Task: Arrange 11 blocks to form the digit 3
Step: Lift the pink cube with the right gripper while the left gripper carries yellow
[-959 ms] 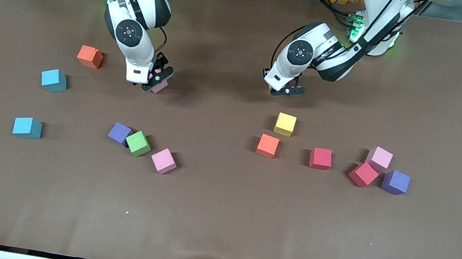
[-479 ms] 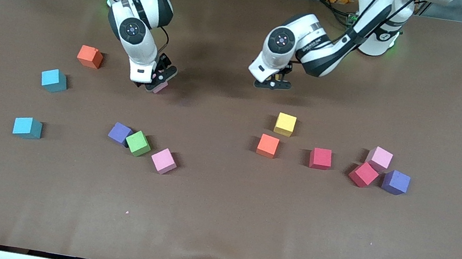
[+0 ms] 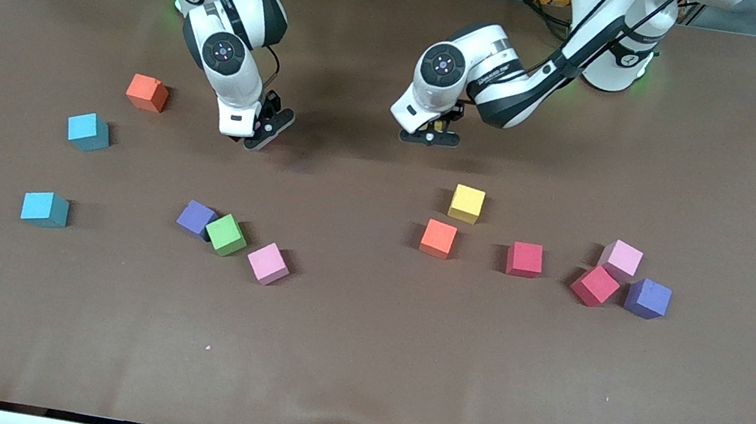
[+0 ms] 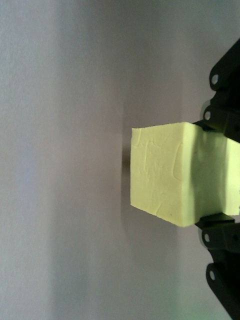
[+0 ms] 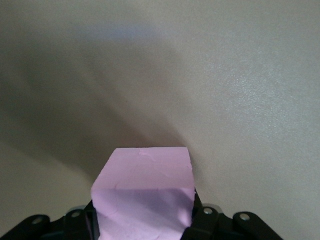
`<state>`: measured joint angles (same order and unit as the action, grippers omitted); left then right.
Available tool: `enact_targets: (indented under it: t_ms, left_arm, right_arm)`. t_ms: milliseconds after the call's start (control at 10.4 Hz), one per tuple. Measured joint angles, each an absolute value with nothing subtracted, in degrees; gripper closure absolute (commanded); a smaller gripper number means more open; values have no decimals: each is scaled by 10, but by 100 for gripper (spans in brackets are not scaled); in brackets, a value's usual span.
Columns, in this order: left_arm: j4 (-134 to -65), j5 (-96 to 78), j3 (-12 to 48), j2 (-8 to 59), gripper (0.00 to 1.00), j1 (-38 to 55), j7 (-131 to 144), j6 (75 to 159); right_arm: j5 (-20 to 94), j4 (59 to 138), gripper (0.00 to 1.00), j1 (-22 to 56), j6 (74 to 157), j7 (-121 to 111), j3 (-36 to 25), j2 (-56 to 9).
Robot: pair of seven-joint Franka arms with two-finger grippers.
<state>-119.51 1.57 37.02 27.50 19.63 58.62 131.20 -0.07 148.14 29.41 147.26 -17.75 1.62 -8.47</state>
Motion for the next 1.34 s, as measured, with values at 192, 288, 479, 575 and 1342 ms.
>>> enact_targets:
  t_ms: [192, 288, 479, 575, 1342]
  left_arm:
    - [-1174, 42, 370, 301, 71, 206, 601, 1312]
    - [-1170, 51, 370, 308, 71, 208, 604, 1312]
    - [-1167, 56, 370, 312, 71, 213, 604, 1312]
    - [-1165, 56, 370, 312, 70, 218, 604, 1312]
    - [-1158, 81, 367, 335, 51, 234, 606, 1315]
  right_arm:
    - [-1, 1470, 68, 294, 1427, -177, 16, -74]
    - [-1, 1462, 68, 294, 1400, -177, 16, -59]
    - [-1, 1458, 68, 294, 1363, -178, 14, -25]
    - [-1, 1458, 68, 294, 1355, -186, 13, -15]
    - [-1, 1457, 69, 230, 1343, -334, 1, -6]
